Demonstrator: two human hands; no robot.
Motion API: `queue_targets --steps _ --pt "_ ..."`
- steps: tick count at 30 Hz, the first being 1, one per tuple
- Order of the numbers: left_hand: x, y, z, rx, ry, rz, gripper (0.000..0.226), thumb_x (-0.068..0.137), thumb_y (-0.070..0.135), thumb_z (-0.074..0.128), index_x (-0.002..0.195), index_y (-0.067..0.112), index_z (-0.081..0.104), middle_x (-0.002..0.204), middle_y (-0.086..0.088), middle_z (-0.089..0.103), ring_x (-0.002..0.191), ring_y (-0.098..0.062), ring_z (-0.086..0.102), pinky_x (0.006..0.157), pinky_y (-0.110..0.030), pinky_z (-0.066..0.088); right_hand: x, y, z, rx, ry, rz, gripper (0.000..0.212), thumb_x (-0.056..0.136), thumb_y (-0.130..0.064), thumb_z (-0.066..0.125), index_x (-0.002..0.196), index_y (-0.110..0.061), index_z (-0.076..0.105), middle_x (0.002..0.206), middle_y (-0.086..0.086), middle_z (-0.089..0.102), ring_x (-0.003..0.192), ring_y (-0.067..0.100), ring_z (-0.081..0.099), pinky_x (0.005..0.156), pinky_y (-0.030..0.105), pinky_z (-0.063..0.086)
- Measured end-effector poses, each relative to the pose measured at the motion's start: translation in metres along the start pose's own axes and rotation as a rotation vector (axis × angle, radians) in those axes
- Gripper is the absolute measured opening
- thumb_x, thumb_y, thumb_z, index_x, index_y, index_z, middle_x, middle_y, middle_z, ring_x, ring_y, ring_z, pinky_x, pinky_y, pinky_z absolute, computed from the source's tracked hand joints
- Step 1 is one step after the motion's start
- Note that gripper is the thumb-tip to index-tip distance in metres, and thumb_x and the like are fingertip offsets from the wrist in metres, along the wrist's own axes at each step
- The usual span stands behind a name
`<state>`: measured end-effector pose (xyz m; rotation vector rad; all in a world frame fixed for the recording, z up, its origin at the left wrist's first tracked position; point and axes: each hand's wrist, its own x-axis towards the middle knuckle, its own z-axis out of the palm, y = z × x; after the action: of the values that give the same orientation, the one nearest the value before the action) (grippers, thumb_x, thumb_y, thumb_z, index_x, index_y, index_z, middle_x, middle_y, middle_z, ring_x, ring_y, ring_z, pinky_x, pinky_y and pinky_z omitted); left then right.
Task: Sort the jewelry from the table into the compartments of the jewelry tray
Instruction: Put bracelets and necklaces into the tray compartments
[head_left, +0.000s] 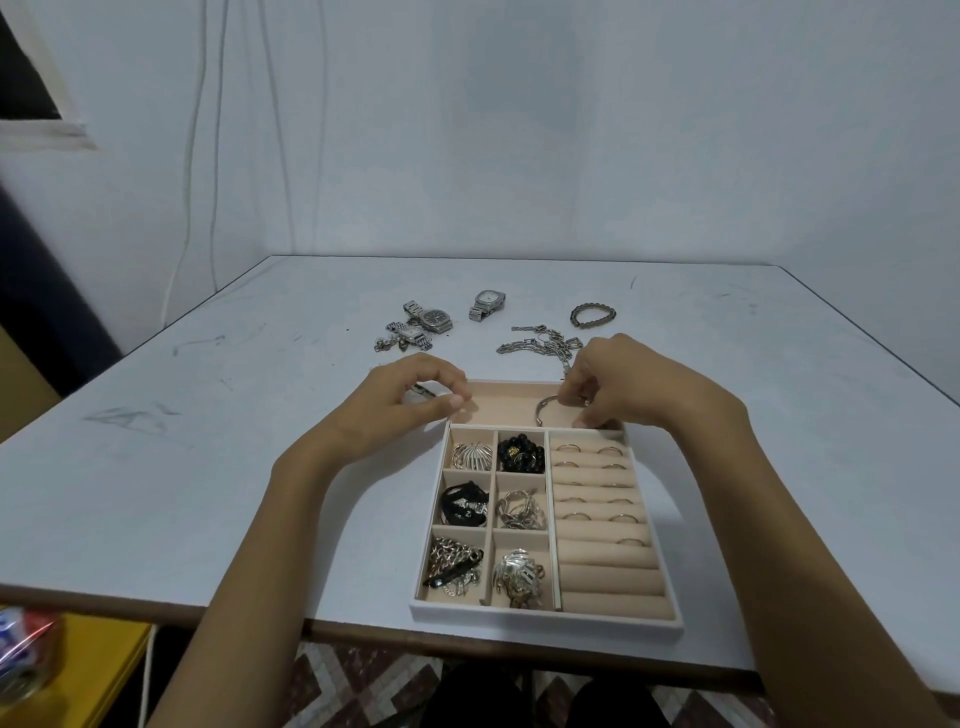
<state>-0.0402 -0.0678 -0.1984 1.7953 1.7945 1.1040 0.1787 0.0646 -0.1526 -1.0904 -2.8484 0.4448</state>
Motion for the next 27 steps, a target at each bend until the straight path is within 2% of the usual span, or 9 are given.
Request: queue_targets --steps 3,6,9,12,16,18,21,23,27 --pt "0.0 0.0 0.001 0.006 0.002 0.006 0.011 0.088 0.022 0.065 0.097 0.019 0.071 0.114 0.007 0.063 0.111 -0.002 0.056 0.1 -0.022 0.038 0.0 -0.001 0.001 0.006 0.002 -0.001 0.036 0.073 -0.004 0.078 0.108 -0.013 0.071 0.105 0.003 0.07 0.097 0.019 0.064 0.084 0.029 0.052" --pt "0.001 0.0 0.002 0.024 0.003 0.015 0.01 0.088 0.024 0.066 0.097 0.021 0.071 0.113 0.009 0.063 0.111 -0.002 0.055 0.102 -0.026 0.038 -0.004 0.003 -0.006 0.14 0.024 -0.024 0.029 0.079 -0.003 0.072 0.106 -0.013 0.071 0.099 0.001 0.072 0.092 0.014 0.066 0.083 0.026 0.051" --pt "0.001 0.0 0.002 0.029 0.003 0.027 0.018 0.084 0.035 0.064 0.097 0.025 0.07 0.112 0.011 0.064 0.111 -0.003 0.056 0.103 -0.03 0.039 -0.007 0.008 -0.014 0.243 0.183 -0.008 0.019 0.087 -0.004 0.064 0.1 -0.013 0.073 0.086 -0.003 0.066 0.086 0.014 0.064 0.081 0.025 0.046" --pt "0.001 0.0 0.003 0.023 0.0 0.028 0.021 0.083 0.037 0.062 0.097 0.025 0.07 0.111 0.012 0.065 0.111 -0.003 0.057 0.104 -0.034 0.04 -0.006 0.012 -0.016 0.231 0.285 0.005 0.014 0.083 -0.006 0.068 0.085 -0.019 0.074 0.079 -0.008 0.063 0.076 0.011 0.056 0.075 0.028 0.045" --pt "0.002 -0.001 0.002 0.018 -0.008 0.03 0.015 0.086 0.033 0.063 0.098 0.025 0.069 0.11 0.012 0.065 0.11 -0.005 0.057 0.103 -0.037 0.042 -0.006 0.015 -0.011 0.169 0.153 0.064 0.009 0.072 -0.011 0.078 0.074 -0.02 0.075 0.074 -0.008 0.067 0.066 0.005 0.053 0.06 0.027 0.042" --pt "0.002 -0.001 0.002 0.026 0.008 0.043 0.012 0.088 0.029 0.063 0.097 0.025 0.07 0.108 0.012 0.066 0.11 -0.005 0.057 0.101 -0.035 0.042 -0.005 0.014 -0.007 0.132 0.096 0.087 0.009 0.068 -0.016 0.082 0.073 -0.021 0.076 0.069 -0.008 0.069 0.072 0.008 0.06 0.066 0.03 0.047" --pt "0.002 -0.003 -0.001 0.049 0.146 0.015 0.013 0.084 0.033 0.059 0.094 0.034 0.068 0.104 0.015 0.067 0.108 -0.001 0.056 0.092 -0.029 0.043 -0.002 0.013 -0.004 0.12 0.076 0.129 0.014 0.064 -0.018 0.084 0.072 -0.022 0.074 0.07 -0.006 0.068 0.08 0.015 0.063 0.067 0.032 0.048" --pt "0.003 -0.01 -0.008 0.088 0.323 -0.081 0.014 0.082 0.032 0.057 0.088 0.041 0.065 0.105 0.015 0.067 0.106 -0.005 0.058 0.086 -0.034 0.048 0.0 0.013 -0.002 0.123 0.078 0.15 0.015 0.063 -0.016 0.083 0.073 -0.021 0.072 0.073 -0.005 0.065 0.082 0.018 0.063 0.065 0.029 0.045" --pt "-0.001 -0.018 -0.021 0.196 0.563 -0.277 0.028 0.085 0.011 0.055 0.085 0.038 0.063 0.097 0.02 0.066 0.097 -0.008 0.062 0.083 -0.032 0.047 0.003 0.011 0.003 0.122 0.07 0.171 0.015 0.064 -0.01 0.078 0.074 -0.019 0.071 0.081 0.0 0.065 0.084 0.022 0.063 0.066 0.03 0.048"
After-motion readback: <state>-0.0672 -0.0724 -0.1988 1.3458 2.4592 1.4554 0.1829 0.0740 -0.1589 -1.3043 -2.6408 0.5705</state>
